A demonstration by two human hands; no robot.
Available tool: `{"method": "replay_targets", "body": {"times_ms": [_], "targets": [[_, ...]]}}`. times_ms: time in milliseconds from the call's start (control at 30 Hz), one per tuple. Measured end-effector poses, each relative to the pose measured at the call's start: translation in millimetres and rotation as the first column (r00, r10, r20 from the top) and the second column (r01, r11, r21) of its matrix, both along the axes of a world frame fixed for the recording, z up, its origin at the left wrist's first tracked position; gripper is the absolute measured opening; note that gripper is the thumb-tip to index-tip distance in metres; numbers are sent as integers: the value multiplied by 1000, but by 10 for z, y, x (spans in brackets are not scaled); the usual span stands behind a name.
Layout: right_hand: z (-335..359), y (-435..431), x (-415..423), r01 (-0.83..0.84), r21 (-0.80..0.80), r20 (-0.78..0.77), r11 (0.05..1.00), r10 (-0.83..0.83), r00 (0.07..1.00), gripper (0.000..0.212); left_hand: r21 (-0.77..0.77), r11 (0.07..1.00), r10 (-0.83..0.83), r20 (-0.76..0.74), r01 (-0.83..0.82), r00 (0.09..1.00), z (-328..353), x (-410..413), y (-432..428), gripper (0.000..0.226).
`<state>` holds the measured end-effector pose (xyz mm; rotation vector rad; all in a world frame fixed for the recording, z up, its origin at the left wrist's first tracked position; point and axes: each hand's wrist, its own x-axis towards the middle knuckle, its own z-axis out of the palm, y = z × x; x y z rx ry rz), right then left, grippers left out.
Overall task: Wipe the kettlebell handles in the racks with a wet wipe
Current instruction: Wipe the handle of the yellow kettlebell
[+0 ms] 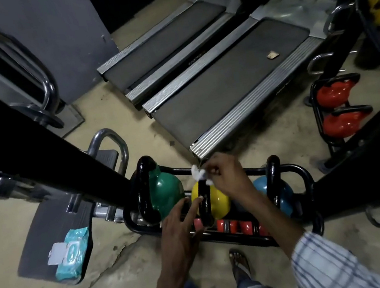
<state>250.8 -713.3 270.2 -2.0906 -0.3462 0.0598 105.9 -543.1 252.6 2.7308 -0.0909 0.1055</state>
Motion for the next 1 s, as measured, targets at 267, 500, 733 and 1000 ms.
{"method": "replay_targets", "body": {"times_ms": [267, 500, 733, 1000], "targets": [[59, -1, -118, 24, 48, 55, 999, -26, 998, 13, -110, 991, 76, 28, -73, 997, 43, 27, 19, 91], [-127, -22, -823, -99, -14, 84, 995, 100, 991, 32, -169, 985, 49, 20, -45, 999, 69, 118, 59, 91], [-391, -46, -1217, -87, -4, 57, 996, 87, 995, 41, -40, 993, -111, -68, 108, 992, 124, 223, 146, 109], [-466, 109, -999, 322, 251, -395, 913, -208, 895, 10, -27, 996, -90, -70, 88, 993, 141, 203, 74, 107]]}}
